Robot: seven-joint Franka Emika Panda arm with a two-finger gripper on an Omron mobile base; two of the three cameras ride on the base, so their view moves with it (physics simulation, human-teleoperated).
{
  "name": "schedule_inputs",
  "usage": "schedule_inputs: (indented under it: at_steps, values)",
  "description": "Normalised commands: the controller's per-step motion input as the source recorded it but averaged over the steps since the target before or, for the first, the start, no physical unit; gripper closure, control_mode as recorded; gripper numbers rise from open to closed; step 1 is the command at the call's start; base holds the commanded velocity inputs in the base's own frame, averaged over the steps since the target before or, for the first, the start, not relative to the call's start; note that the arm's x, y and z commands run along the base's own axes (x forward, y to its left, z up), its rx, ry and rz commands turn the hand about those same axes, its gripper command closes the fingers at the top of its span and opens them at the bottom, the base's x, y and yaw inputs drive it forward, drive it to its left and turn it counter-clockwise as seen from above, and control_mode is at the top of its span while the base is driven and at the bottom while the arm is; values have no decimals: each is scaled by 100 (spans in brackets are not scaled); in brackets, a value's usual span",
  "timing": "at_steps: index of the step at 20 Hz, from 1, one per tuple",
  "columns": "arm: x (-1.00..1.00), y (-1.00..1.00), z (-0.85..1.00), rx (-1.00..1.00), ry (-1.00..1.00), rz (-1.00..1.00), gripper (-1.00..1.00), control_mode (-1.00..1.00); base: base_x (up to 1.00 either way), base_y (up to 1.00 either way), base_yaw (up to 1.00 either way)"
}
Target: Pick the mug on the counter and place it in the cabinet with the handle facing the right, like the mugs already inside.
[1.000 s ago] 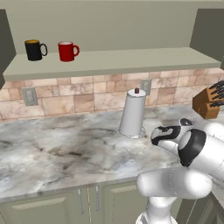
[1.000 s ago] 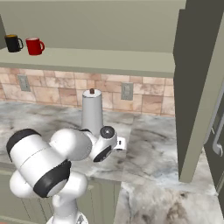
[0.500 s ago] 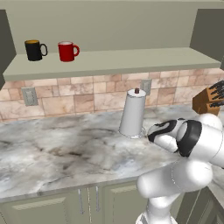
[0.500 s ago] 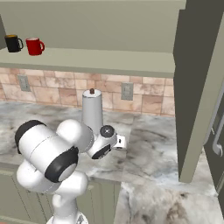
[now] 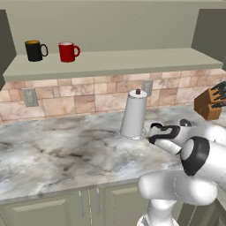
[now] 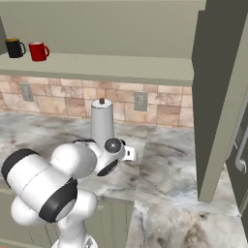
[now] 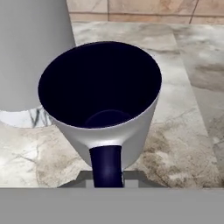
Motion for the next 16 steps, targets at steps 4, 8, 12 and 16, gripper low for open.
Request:
schedule_inputs:
  at_steps: [4, 8, 12, 16]
  values:
    - [0, 32, 33, 0, -4, 0, 100, -100, 0, 0, 0]
    - [-5, 39, 41, 0, -7, 0, 100, -100, 0, 0, 0]
    - [-12, 42, 47, 0, -9, 1, 100, -100, 0, 0, 0]
    - [-34, 48, 43, 0, -10, 4, 100, -100, 0, 0, 0]
